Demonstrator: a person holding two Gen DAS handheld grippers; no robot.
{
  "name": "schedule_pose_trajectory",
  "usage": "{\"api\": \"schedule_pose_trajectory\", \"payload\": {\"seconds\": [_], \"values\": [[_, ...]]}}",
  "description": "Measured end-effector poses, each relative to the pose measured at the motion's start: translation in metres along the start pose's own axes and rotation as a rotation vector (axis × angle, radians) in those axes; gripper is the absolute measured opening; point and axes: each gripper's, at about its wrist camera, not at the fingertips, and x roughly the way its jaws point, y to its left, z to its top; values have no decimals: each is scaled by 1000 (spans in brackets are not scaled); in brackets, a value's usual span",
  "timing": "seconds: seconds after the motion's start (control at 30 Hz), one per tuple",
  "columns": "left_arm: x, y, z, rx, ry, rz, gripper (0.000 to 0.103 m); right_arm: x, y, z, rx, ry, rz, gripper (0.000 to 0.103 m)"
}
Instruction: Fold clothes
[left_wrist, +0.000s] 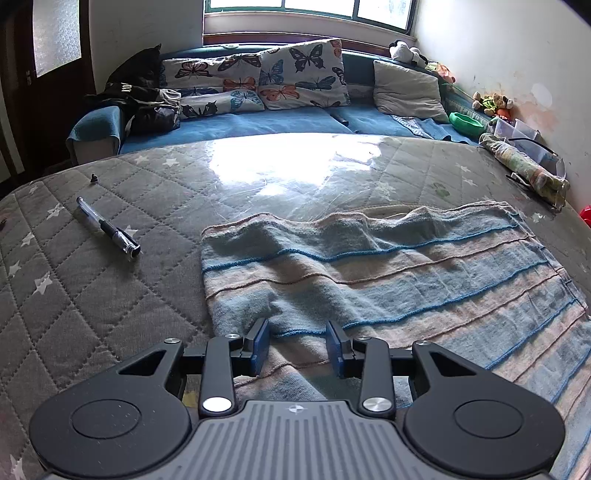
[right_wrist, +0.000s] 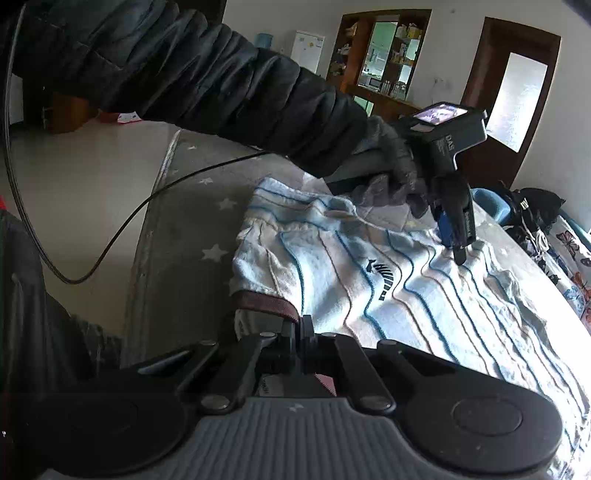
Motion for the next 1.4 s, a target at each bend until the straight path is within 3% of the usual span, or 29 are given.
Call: {"api": "schedule_pose_trajectory", "payload": {"seconds": [0.17, 0.27, 0.33, 0.37, 0.57, 0.63, 0.73, 0.9, 1.1, 1.17, 1.23, 1.4], "values": [[1, -2, 0, 6, 2, 3, 37, 8, 3, 0, -41, 18, -24, 7], [1, -5, -2, 19, 5, 9, 37, 12, 11, -1, -112, 15, -52, 19], [1, -7, -2, 29, 10, 15, 37, 13, 15, -1, -148, 3, -72, 35], [0, -7, -2, 31, 13, 19, 37, 14, 16, 0, -156, -3, -73, 36], [-1, -7, -5, 48, 17, 36, 37, 17, 16, 6, -182, -38, -67, 34], [-2, -8, -5, 48, 16, 41, 37, 19, 14, 8, -178, -38, -14, 16], [-1, -8, -6, 53, 10, 52, 37, 23, 12, 9, -141, -19, 72, 4], [-1, -8, -6, 52, 1, 67, 38, 22, 16, 9, -105, -5, 142, 2], [-3, -6, -6, 35, -2, 73, 37, 18, 16, 8, -54, -14, 134, 4], [-13, -4, -11, 31, -16, 87, 44, 10, 7, 7, 11, -25, 118, 8], [-25, -2, -20, 30, -37, 105, 46, -1, -4, 4, 84, -34, 95, 27], [-64, -14, -64, 33, -78, 117, 47, -25, -32, -17, 251, -18, -41, 34]]}}
